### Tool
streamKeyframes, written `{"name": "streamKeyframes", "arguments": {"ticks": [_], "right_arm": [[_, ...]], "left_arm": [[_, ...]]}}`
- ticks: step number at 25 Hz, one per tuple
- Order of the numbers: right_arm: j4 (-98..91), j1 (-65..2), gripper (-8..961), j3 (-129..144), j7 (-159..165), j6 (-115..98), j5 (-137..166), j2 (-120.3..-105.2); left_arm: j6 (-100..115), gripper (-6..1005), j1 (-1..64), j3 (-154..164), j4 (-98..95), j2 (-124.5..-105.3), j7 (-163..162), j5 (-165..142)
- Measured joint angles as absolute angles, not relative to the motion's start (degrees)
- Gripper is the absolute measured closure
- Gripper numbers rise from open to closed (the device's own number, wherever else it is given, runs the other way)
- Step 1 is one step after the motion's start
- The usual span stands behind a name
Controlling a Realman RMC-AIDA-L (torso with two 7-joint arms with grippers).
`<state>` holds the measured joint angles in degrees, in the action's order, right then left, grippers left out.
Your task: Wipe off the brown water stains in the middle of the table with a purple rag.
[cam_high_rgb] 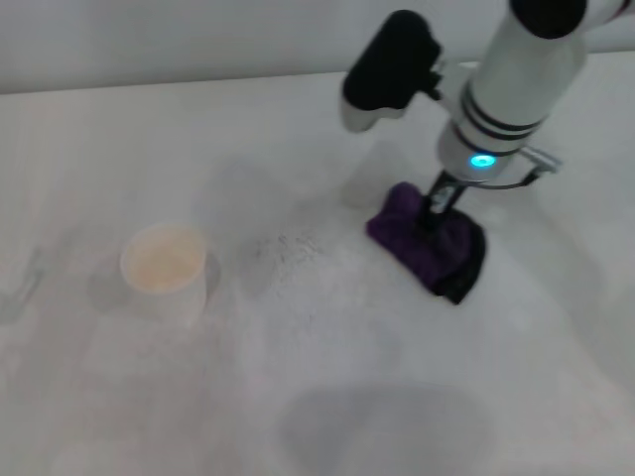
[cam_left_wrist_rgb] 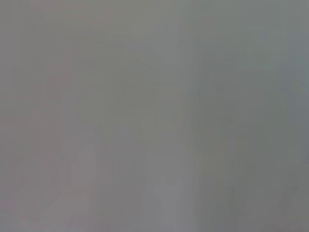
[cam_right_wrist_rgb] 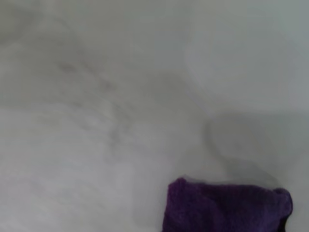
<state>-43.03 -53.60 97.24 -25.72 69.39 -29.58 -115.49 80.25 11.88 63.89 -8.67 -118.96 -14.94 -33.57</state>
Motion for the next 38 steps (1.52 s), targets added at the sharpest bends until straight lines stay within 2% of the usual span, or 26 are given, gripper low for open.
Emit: {"name": "streamKeyframes", "arguments": {"ticks": [10,34,38], "right_arm": [[-45.25,-47.46,848,83.77,-26.78,73.37,-19.1,-115.02],[-48.77,-43.95,836,74.29,-29.79,74.72,-16.65,-114.7],[-53.06,-42.0,650,71.72,-31.4,76.8,-16.85,-115.06]], "left_arm": [[79.07,123,13.05,63.86,-9.23,-118.81,-14.94,-33.52],[77.61,124,14.94,62.97,-9.49,-118.55,-14.92,-33.39],[77.6,123,15.01,63.0,-9.49,-118.56,-14.89,-33.39]]}}
